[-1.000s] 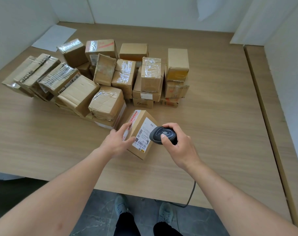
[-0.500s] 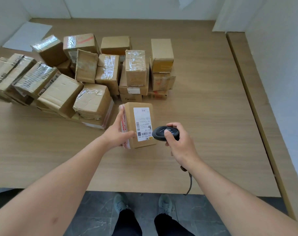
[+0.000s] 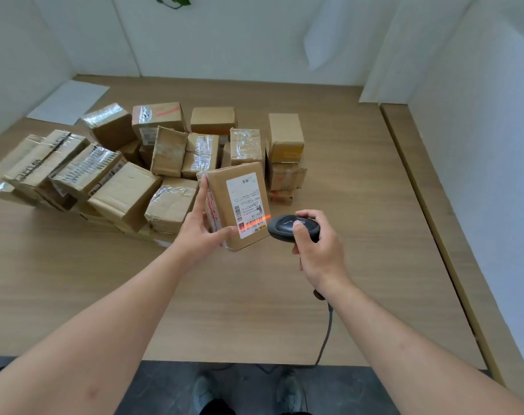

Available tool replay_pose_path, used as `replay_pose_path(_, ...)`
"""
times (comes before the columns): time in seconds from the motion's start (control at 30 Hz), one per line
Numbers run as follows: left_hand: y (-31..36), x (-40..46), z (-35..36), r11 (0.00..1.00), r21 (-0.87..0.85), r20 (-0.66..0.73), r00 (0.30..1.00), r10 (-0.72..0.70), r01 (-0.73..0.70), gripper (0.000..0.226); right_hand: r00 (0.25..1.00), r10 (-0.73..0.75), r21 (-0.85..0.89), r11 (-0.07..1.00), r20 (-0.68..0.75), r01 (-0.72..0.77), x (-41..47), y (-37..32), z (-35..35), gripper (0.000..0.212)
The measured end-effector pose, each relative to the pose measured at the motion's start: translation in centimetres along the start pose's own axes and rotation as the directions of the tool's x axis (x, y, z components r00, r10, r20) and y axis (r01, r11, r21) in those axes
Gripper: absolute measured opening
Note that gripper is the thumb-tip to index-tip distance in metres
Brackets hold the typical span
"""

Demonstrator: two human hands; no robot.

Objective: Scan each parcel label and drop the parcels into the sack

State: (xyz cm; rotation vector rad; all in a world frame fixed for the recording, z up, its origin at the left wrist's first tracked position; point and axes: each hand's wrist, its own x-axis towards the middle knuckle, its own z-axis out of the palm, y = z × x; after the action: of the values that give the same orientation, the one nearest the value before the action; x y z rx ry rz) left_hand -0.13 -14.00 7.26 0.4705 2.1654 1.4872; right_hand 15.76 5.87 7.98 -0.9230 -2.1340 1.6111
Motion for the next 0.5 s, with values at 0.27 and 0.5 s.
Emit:
replay_pose_path(0.27, 3.1, 0.1, -4.5, 0.997, 0.034, -0.039, 0.996, 0.074, -0.073, 0.126, 0.993, -0.099, -0.027, 0.995, -0.057, 0.098, -1.0, -5.1, 2.0, 0.032)
replay_pose_path(0.5, 3.1, 0.3, -9.3, 0.99, 0.056, -0.03, 0.991, 0.13, -0.128, 0.125, 0.985, -0.144, -0.042, 0.989, -0.099, 0.14, -2.5, -8.5, 4.6, 0.035)
